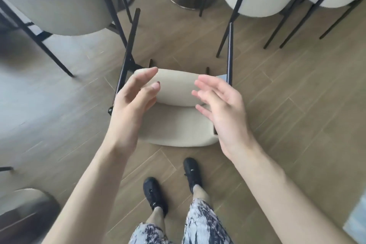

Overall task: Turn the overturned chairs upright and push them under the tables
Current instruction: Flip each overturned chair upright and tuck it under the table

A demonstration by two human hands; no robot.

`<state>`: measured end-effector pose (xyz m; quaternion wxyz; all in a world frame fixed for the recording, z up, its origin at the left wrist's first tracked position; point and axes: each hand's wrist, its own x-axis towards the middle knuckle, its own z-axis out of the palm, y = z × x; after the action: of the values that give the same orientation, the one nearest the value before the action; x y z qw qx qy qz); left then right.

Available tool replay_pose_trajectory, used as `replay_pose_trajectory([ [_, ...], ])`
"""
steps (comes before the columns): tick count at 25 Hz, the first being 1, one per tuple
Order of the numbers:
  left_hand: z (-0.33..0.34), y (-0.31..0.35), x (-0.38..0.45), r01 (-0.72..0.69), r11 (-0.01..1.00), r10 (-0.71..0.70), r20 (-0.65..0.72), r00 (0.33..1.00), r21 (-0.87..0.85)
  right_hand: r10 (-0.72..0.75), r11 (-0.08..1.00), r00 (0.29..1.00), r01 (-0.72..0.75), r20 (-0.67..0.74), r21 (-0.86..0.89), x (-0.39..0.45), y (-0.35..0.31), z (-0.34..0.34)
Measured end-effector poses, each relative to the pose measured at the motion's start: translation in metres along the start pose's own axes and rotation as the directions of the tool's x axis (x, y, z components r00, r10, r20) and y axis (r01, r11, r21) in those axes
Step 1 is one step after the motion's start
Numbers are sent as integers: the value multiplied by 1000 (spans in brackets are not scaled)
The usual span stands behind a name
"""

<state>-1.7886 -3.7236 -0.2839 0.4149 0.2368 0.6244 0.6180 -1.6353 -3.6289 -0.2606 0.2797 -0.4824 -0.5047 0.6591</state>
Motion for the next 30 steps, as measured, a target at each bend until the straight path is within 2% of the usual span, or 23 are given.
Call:
replay_pose_trajectory([
  [4, -17, -53, 7, 90, 995, -90, -7, 996, -41, 162, 969, 982, -141, -92, 201, 11, 52, 5],
  [6, -20, -84, 13, 135, 987, -139, -37, 990, -85, 202, 945, 970, -157, -133, 286, 29, 76, 1],
  [11, -15, -179, 29, 249, 937, -285, -126, 950, -244, 312, 894, 934, -228, -172, 385, 64, 165, -5],
  [16, -21, -280, 45, 363, 870, -424, -131, 896, -333, 446, 816, 879, -322, -168, 480, 94, 276, -2],
  [25, -29, -488, 62, 549, 753, -627, -143, 766, -364, 605, 725, 777, -447, -173, 524, 147, 482, -12],
  [30, -29, -603, 75, 627, 693, -700, -121, 704, -355, 694, 678, 703, -568, -153, 466, 159, 600, -17],
])
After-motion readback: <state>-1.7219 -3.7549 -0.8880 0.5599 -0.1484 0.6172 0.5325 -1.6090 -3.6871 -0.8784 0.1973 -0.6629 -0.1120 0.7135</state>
